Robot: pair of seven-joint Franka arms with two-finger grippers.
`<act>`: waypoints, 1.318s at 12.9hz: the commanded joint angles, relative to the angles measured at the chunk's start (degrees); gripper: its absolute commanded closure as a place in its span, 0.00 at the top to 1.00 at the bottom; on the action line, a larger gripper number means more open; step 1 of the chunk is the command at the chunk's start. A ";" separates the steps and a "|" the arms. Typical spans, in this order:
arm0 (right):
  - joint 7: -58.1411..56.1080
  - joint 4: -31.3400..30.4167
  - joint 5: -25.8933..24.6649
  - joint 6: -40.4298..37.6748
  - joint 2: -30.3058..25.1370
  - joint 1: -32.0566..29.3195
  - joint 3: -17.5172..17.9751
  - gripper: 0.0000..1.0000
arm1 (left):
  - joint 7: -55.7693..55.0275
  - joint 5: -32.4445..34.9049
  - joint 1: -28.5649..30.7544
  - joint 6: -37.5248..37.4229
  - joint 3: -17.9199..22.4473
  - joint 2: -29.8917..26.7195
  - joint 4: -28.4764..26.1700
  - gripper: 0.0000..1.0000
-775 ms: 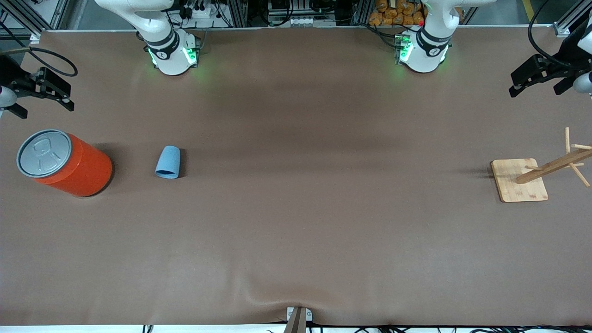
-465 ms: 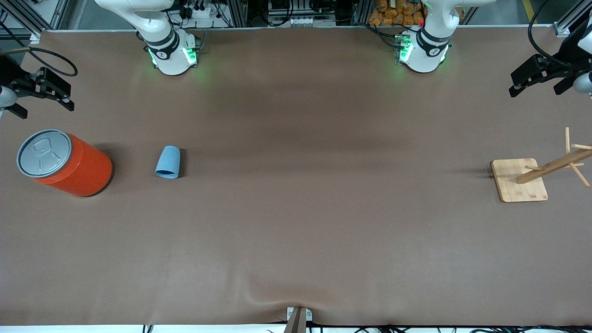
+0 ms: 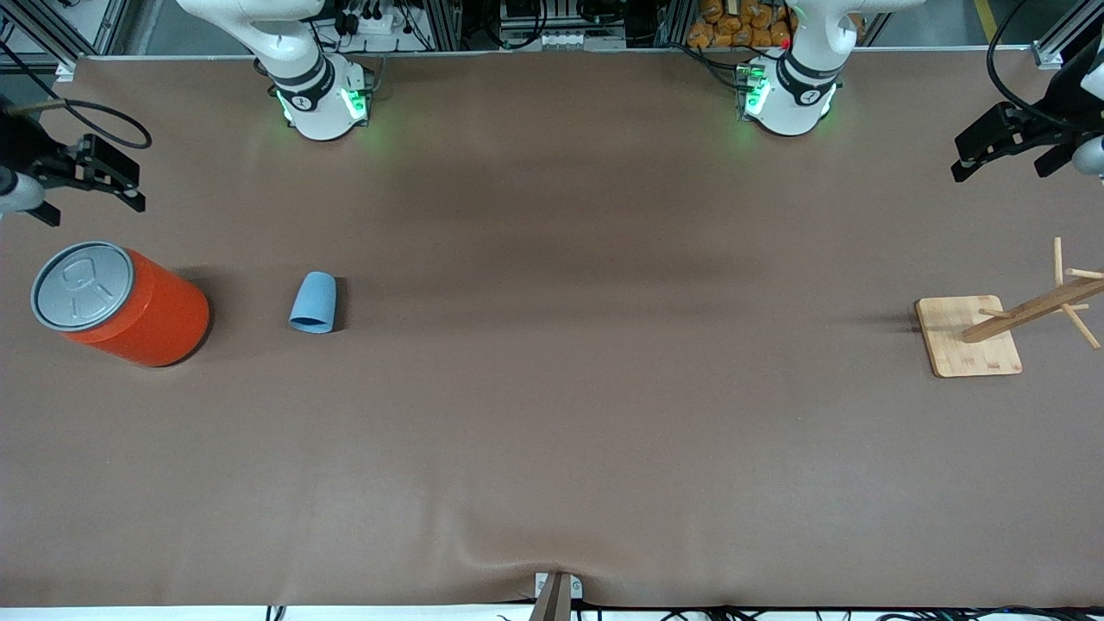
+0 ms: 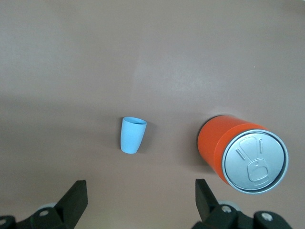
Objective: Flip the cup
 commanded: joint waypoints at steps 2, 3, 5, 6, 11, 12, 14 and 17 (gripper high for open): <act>-1.14 0.49 -0.99 0.86 6.31 -0.43 0.61 1.00 | 0.82 0.05 0.50 -0.92 -0.37 0.40 0.93 1.00; -1.06 0.49 -0.90 0.42 9.63 -0.43 0.61 1.00 | 0.82 0.14 0.50 -0.92 -0.28 0.40 0.85 1.00; -0.45 -1.60 -0.03 0.33 12.30 -0.96 0.61 1.00 | 0.91 0.05 0.50 -0.92 -0.28 0.40 0.76 1.00; 0.52 -3.88 0.15 2.77 13.00 -0.79 0.61 1.00 | 0.91 0.14 0.50 -0.92 -0.37 0.40 0.76 1.00; 7.64 -26.36 4.99 22.87 9.60 -1.05 0.70 1.00 | 1.08 0.05 0.50 -0.92 -0.37 0.40 0.76 1.00; 7.64 -30.06 4.99 26.40 8.97 -0.88 0.78 1.00 | 1.08 0.05 0.50 -0.92 -0.37 0.40 0.76 1.00; 7.56 -36.48 5.07 33.25 8.27 0.00 1.05 1.00 | 1.08 0.05 0.50 -0.92 -0.37 0.40 0.76 1.00; 7.56 -41.68 5.07 41.80 8.96 1.84 1.05 1.00 | 1.08 0.05 0.50 -0.83 -0.37 0.49 0.84 1.00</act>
